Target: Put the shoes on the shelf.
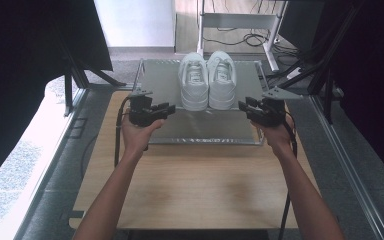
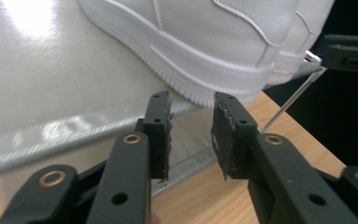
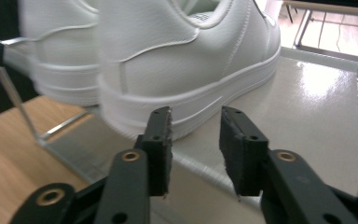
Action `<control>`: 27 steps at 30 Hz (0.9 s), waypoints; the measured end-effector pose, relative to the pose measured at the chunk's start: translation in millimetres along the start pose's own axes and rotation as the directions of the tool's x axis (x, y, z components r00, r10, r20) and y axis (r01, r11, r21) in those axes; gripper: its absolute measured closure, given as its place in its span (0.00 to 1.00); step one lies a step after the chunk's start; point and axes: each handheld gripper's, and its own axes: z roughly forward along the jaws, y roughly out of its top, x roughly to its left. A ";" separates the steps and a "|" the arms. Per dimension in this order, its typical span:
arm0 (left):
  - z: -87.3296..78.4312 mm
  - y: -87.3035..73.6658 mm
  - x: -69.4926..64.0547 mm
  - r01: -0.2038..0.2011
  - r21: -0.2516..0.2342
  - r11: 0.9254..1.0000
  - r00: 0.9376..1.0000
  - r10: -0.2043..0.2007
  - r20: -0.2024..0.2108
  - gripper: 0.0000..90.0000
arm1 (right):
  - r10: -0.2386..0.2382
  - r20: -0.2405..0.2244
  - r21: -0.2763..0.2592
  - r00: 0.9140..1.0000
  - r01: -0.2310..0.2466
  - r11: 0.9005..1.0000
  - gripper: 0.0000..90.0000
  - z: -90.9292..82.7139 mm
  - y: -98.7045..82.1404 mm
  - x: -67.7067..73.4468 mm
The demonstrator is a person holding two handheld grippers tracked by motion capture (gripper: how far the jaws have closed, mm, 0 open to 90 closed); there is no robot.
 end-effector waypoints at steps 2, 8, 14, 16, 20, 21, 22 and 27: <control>-2.6 -2.9 -0.1 -0.001 -0.004 1.000 1.000 0.001 0.000 0.70 | 0.008 -0.008 -0.008 1.000 -0.008 1.000 0.67 -4.4 -4.1 2.0; -18.3 -33.3 -4.2 -0.017 0.010 1.000 0.999 0.016 0.050 0.65 | 0.036 -0.042 -0.047 0.998 -0.038 0.998 0.59 -30.1 -33.7 12.5; -32.2 -66.6 -4.1 -0.024 0.015 1.000 0.998 0.023 0.053 0.58 | 0.050 -0.054 -0.026 0.997 -0.051 0.998 0.56 -50.6 -70.7 20.5; -34.3 -75.4 -3.6 -0.011 0.035 0.999 0.997 0.008 0.071 0.54 | 0.066 -0.056 -0.012 0.996 -0.067 0.998 0.56 -54.9 -81.9 22.0; -39.1 -99.0 -3.5 -0.001 0.063 0.998 0.997 -0.004 0.082 0.50 | 0.100 -0.045 0.019 0.994 -0.099 0.995 0.56 -59.0 -108.4 27.7; -39.6 -104.6 -3.1 0.002 0.066 0.998 0.997 -0.007 0.081 0.50 | 0.112 -0.047 0.029 0.993 -0.111 0.993 0.56 -59.5 -114.4 28.3; -39.9 -110.0 -2.4 0.001 0.074 0.997 0.997 -0.007 0.080 0.47 | 0.131 -0.043 0.042 0.990 -0.129 0.991 0.56 -60.6 -125.2 28.5; -37.3 -130.0 2.0 -0.008 0.114 0.993 0.996 -0.002 0.088 0.44 | 0.159 -0.033 0.044 0.987 -0.158 0.986 0.56 -61.3 -140.8 27.8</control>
